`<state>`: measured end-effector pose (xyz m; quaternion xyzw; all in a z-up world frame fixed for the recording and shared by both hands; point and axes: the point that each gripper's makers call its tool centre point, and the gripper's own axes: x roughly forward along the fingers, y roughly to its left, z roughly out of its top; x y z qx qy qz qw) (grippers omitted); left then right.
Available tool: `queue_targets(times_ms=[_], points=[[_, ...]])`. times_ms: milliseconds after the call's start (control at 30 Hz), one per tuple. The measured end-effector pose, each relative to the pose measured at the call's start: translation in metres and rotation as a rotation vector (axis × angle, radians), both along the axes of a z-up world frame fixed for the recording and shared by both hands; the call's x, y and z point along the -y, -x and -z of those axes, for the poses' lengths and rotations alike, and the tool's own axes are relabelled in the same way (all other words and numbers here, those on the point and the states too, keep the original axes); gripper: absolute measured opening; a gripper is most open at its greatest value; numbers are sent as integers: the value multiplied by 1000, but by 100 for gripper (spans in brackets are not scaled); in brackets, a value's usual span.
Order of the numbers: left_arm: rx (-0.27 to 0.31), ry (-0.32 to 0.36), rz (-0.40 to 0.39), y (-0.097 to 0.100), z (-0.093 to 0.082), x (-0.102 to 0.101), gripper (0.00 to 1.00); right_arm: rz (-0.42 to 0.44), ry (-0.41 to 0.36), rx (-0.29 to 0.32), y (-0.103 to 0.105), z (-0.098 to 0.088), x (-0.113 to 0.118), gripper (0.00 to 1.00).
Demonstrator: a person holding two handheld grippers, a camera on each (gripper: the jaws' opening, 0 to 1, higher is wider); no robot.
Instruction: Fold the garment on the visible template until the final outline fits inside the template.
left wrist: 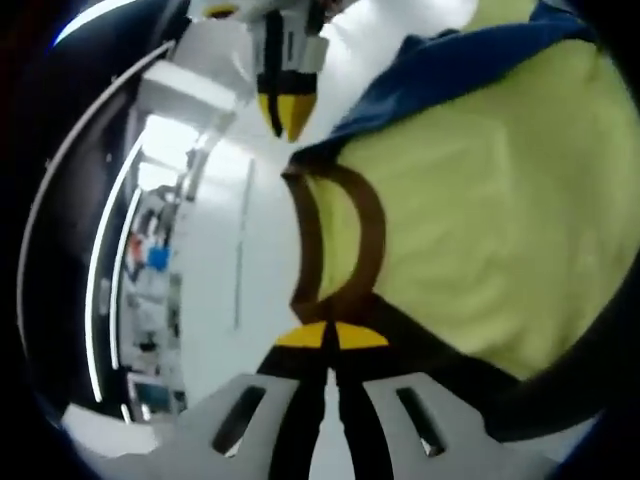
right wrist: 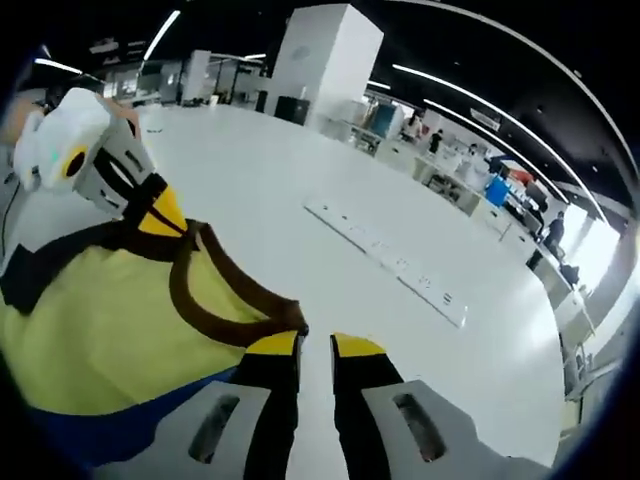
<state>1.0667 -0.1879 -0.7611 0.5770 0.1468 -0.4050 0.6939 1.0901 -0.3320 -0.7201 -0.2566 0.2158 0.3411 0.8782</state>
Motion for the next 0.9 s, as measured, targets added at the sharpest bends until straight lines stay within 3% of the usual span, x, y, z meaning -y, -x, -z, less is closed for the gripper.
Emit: queue_targets(times_ms=[233, 367, 433, 600, 767, 900], points=[[-21, 24, -68, -14, 6, 0, 0, -20, -50, 47, 18, -32, 2, 11], [-15, 56, -105, -13, -7, -4, 0, -34, -49, 41, 32, -41, 10, 12], [0, 98, -130, -9, -24, -5, 0, -44, -74, 36, 44, -48, 13, 14], [28, 181, -159, 17, -72, -6, 0, -104, -86, -24, 93, -54, 13, 17], [-1, 232, -113, 64, -101, 10, 0, -161, -63, -86, 147, -48, 10, 15], [-16, 267, -81, 97, -114, 21, 14, -179, -75, -137, 183, -45, 8, 15]])
